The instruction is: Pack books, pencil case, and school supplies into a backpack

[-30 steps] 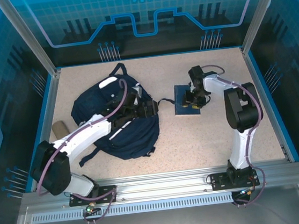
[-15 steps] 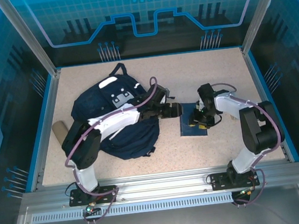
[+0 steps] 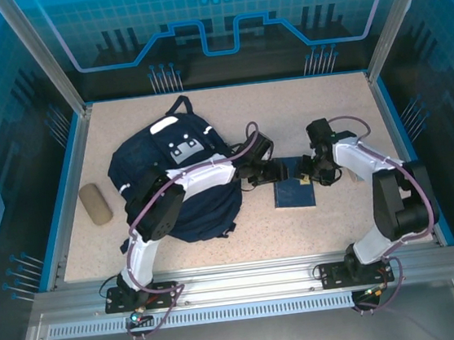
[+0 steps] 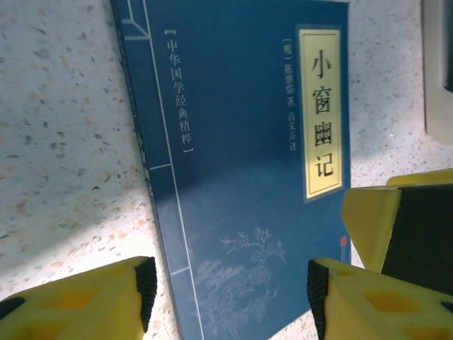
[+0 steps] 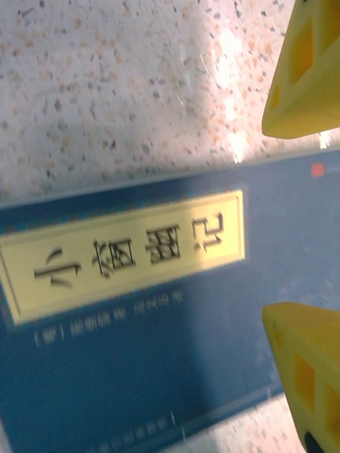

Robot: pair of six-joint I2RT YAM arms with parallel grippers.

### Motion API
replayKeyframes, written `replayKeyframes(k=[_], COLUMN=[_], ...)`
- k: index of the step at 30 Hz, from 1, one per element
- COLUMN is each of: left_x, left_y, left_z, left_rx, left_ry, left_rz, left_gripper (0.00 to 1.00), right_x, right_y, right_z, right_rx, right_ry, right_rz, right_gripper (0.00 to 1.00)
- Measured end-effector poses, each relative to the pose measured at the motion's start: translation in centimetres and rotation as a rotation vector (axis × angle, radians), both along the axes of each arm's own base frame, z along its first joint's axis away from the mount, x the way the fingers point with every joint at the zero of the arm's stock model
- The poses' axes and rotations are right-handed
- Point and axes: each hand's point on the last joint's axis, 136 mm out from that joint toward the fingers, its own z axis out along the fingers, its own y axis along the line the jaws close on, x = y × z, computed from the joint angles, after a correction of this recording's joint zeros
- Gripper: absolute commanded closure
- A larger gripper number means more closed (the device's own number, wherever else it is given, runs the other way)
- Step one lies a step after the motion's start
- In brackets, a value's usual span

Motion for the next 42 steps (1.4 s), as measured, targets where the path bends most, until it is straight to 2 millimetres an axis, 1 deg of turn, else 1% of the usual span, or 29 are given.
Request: replayKeyframes(k=[4,7,10,13,22,24,26,28,32,37,40,42], left_x=[0.0,0.0,0.2,0.2,0.3,0.3,0.3,0.4,0.3,0.4,0.4,0.4], left_y=[-0.1,-0.1,-0.2,-0.1,0.1,0.2,0.4,0.4,0.5,0.6,0.6,0.6], left_z=[-1.6,-2.0,-2.6,-2.9,-3.1,-3.3,-3.9,-3.8,-3.9,-4.0,-4.0,-4.0], left_rx=[0.028,0.04,0.052,0.059,0.092,0.103,0.123,0.127,0.142,0.153,0.153,0.155], left_ry=[0.028,0.034,0.042,0.044,0.047,0.046,0.047,0.045,0.039,0.029,0.029,0.027], left_rz=[0.002,0.004,0.004,0.004,0.007,0.009,0.011,0.012,0.015,0.02,0.02,0.021], left_gripper=[0.52,0.61,0.67,0.69,0.71,0.72,0.72,0.73,0.76,0.77,0.77,0.77], right_x=[0.0,0.0,0.1,0.2,0.4,0.4,0.4,0.3,0.1,0.5,0.9,1.0], right_y=[-0.4,-0.5,-0.3,0.0,0.3,0.3,0.4,0.5,0.7,1.5,2.2,2.3], right_z=[-1.1,-1.5,-2.2,-2.7,-2.7,-2.6,-2.6,-2.5,-1.8,1.2,2.4,2.7], right_rx=[-0.027,-0.029,-0.021,-0.006,0.012,0.013,0.021,0.024,0.036,0.086,0.125,0.132], right_ry=[0.03,0.045,0.062,0.075,0.088,0.09,0.09,0.094,0.095,0.041,0.011,0.002], right_rz=[-0.004,-0.004,0.003,0.013,0.028,0.033,0.039,0.042,0.053,0.071,0.079,0.08], right_gripper=[0.41,0.45,0.48,0.49,0.52,0.54,0.55,0.56,0.58,0.64,0.67,0.69])
